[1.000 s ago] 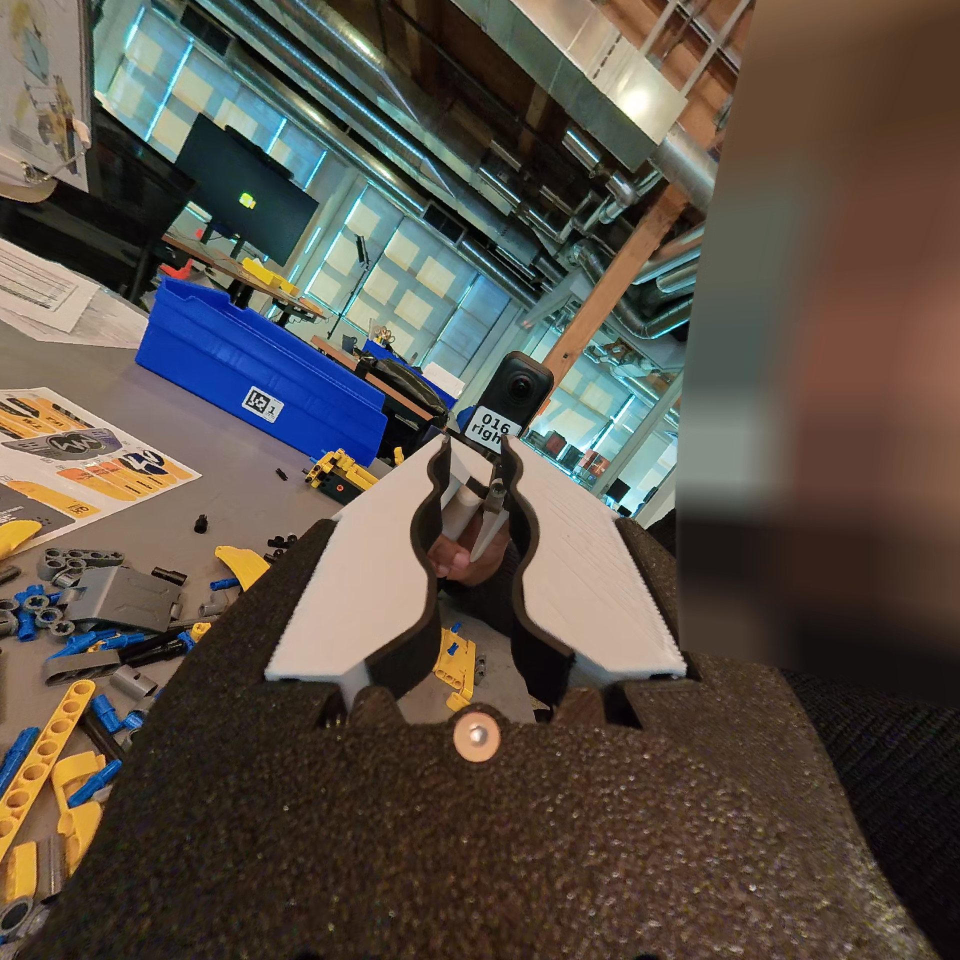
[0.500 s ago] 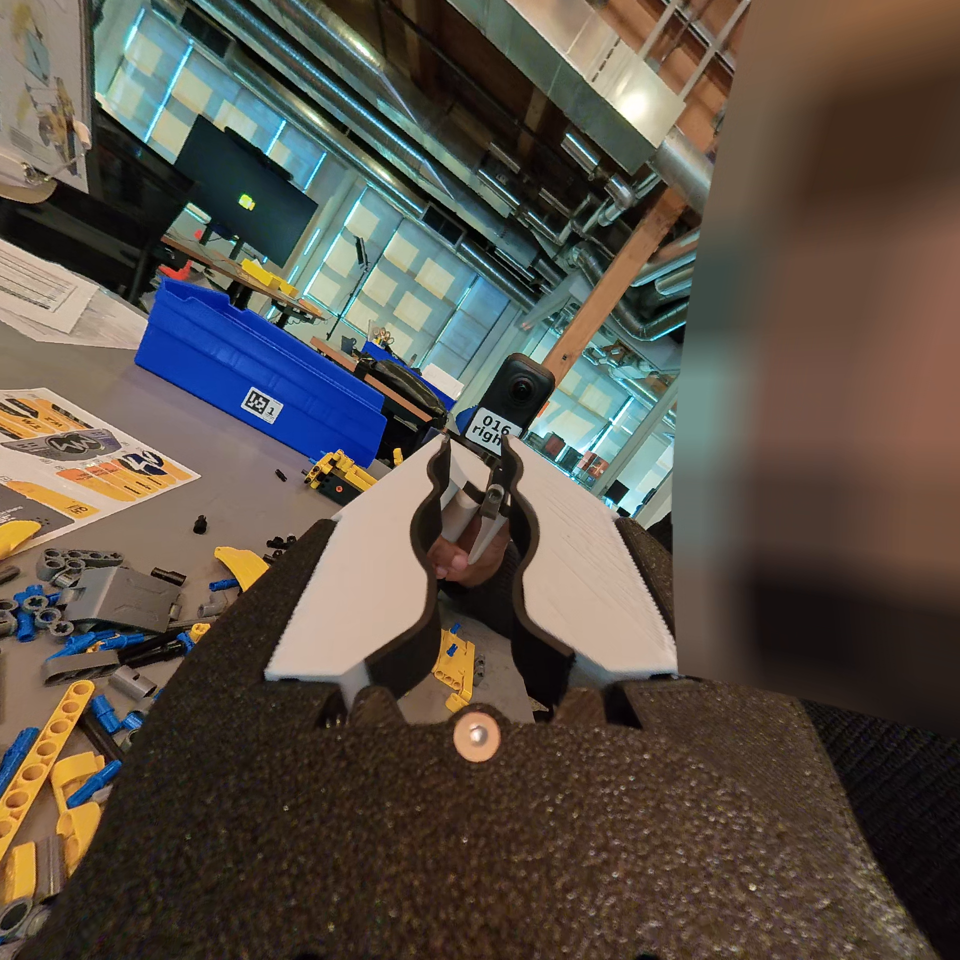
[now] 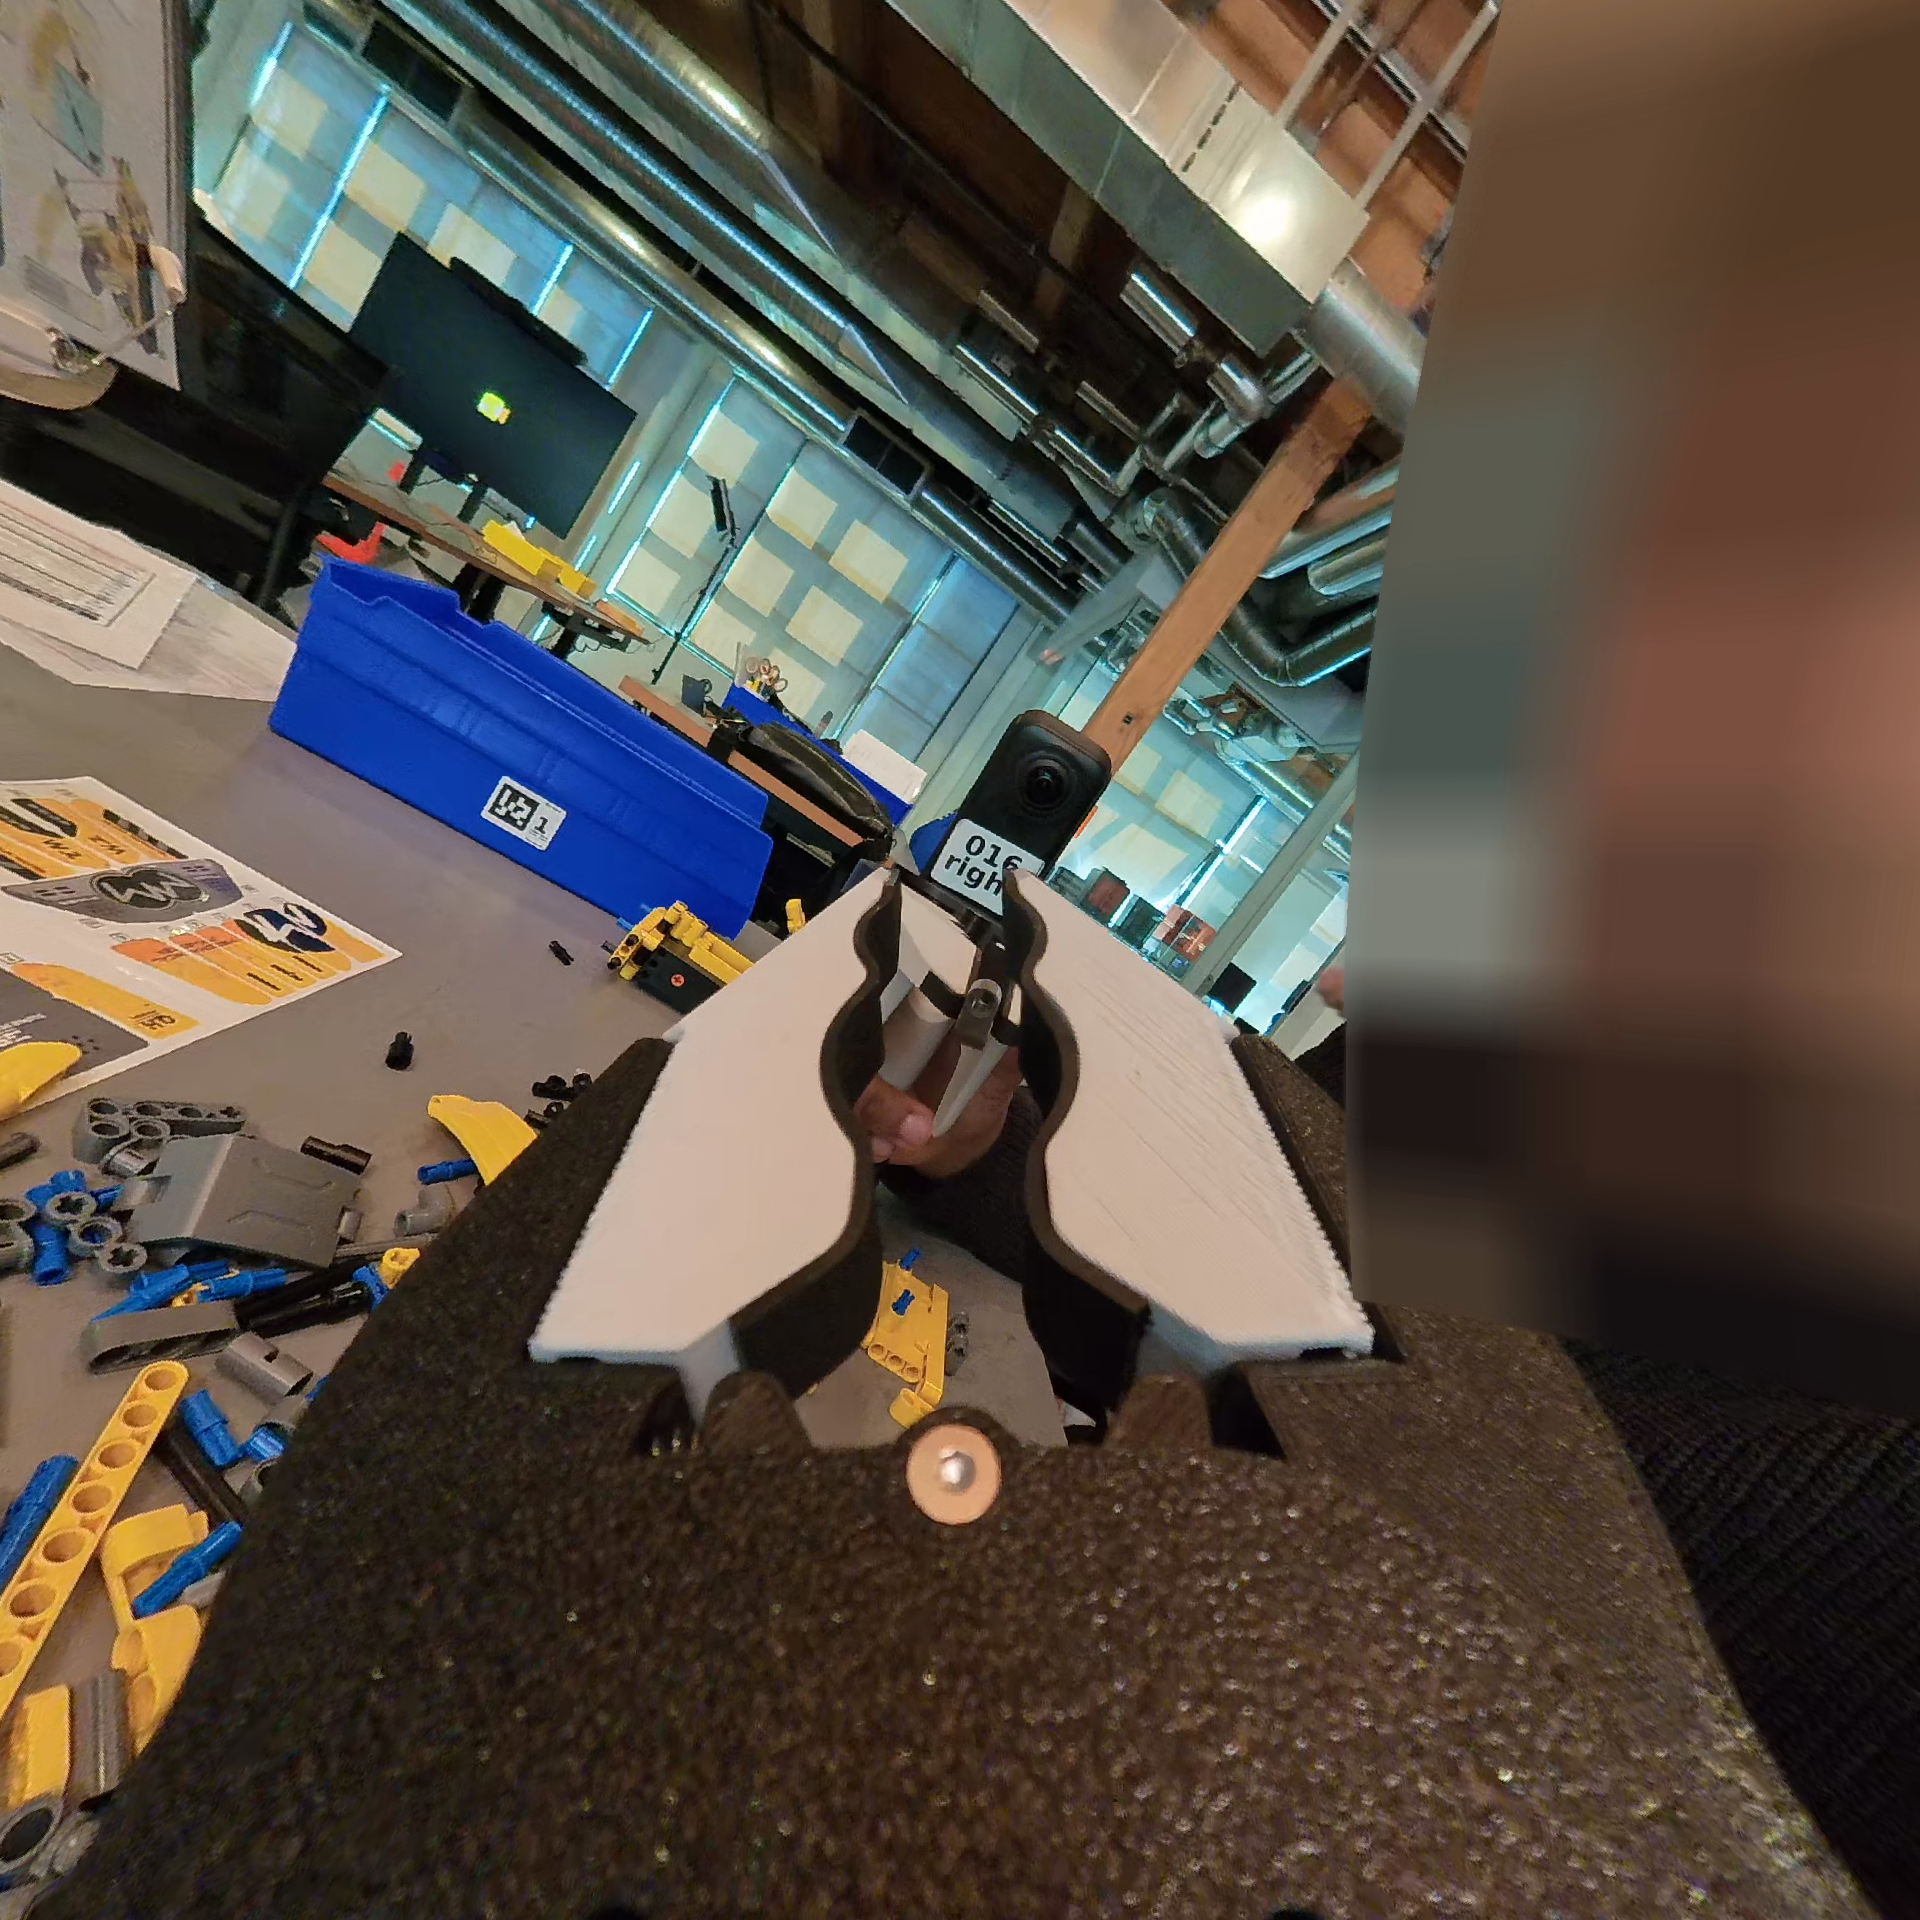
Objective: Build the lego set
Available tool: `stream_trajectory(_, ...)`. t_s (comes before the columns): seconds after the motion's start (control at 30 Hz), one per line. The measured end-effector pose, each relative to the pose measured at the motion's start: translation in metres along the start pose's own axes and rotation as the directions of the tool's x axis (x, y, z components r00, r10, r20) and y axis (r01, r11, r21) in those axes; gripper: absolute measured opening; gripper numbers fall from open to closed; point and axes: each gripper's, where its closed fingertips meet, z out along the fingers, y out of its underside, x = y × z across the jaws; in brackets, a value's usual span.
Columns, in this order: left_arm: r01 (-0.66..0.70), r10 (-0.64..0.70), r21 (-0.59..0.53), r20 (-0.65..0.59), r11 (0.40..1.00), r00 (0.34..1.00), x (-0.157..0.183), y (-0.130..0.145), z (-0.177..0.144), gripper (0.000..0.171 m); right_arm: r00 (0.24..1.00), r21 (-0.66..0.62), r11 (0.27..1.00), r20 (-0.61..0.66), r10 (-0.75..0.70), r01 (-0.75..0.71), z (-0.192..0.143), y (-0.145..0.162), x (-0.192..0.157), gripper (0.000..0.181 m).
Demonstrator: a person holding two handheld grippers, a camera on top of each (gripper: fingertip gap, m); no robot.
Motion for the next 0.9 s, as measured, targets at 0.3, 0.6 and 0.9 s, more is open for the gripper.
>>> stream_trajectory(0.3,0.001,-0.001,0.002,0.000,1.000,1.000,-0.0002,-0.0005,-0.0003,0.019,1.000,-0.001,1.000,-0.003,0.005,-0.005,0.0016,0.0017,-0.0003,0.008)
stream_trajectory(0.6,0.002,-0.002,0.004,0.000,1.000,1.000,-0.0002,-0.0008,-0.0004,0.019,1.000,-0.006,1.000,-0.008,0.011,-0.011,0.0024,0.0035,0.0009,0.008)
stream_trajectory(0.9,0.003,-0.003,0.005,-0.001,1.000,1.000,-0.0003,-0.0010,-0.0006,0.019,1.000,-0.004,1.000,-0.010,0.025,-0.025,0.0022,0.0039,0.0035,0.008)
